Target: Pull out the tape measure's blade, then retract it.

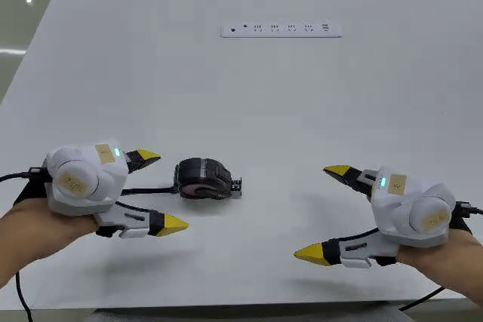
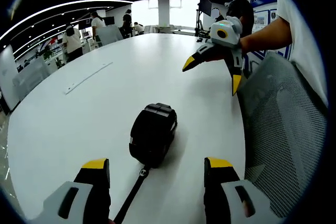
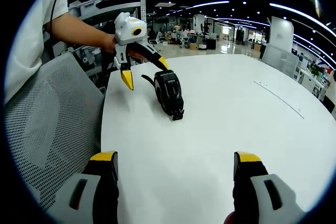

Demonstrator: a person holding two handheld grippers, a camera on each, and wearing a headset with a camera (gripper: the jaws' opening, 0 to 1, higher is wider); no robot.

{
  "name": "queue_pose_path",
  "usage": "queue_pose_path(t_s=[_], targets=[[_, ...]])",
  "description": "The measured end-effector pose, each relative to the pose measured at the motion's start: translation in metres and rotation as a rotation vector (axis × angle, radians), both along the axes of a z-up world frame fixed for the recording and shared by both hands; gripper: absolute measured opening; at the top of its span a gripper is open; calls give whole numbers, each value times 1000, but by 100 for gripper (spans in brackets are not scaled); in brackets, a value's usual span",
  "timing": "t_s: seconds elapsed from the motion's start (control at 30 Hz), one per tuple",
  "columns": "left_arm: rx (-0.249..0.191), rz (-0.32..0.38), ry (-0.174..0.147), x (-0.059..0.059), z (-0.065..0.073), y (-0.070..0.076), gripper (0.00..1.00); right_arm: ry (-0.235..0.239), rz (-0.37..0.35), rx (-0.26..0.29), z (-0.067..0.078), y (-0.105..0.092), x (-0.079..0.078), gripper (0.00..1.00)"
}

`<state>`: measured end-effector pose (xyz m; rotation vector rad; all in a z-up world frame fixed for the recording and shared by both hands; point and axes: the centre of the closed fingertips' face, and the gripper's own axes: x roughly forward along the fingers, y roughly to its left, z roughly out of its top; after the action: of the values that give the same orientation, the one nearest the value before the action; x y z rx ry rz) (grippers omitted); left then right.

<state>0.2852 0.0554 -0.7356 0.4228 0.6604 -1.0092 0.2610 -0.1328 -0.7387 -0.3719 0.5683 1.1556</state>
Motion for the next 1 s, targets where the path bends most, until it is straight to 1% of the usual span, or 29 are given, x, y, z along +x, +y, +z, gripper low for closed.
queue_pose_path(t_s=[0.13, 0.2, 0.33, 0.43, 0.53, 0.57, 0.6, 0.7, 0.8, 0.93, 1.0], targets=[[2, -10, 3, 5, -2, 0, 64, 5, 6, -6, -3, 1, 2, 87], [7, -17, -1, 8, -3, -1, 62, 8, 2, -3, -3, 2, 4, 86], [8, -35, 0, 14, -6, -3, 59, 13, 1, 2, -3, 4, 6, 86], [2, -39, 12, 16, -9, -5, 56, 33, -3, 23, -2, 7, 7, 87], [4, -50, 28, 15, -12, -8, 51, 26, 7, 21, -1, 8, 7, 87], [5, -52, 30, 15, -13, -8, 50, 27, 9, 20, -1, 9, 7, 87], [-2, -52, 41, 15, -14, -10, 50, 27, 10, 20, -1, 9, 7, 87], [12, -61, 60, 15, -18, -12, 48, 32, 9, 25, -1, 9, 8, 87], [30, -74, 70, 17, -20, -14, 45, 36, 5, 25, -2, 9, 9, 88], [42, -94, 77, 19, -22, -16, 43, 38, 3, 22, -4, 7, 9, 88], [56, -108, 77, 20, -23, -17, 42, 40, 1, 23, -4, 7, 9, 88]])
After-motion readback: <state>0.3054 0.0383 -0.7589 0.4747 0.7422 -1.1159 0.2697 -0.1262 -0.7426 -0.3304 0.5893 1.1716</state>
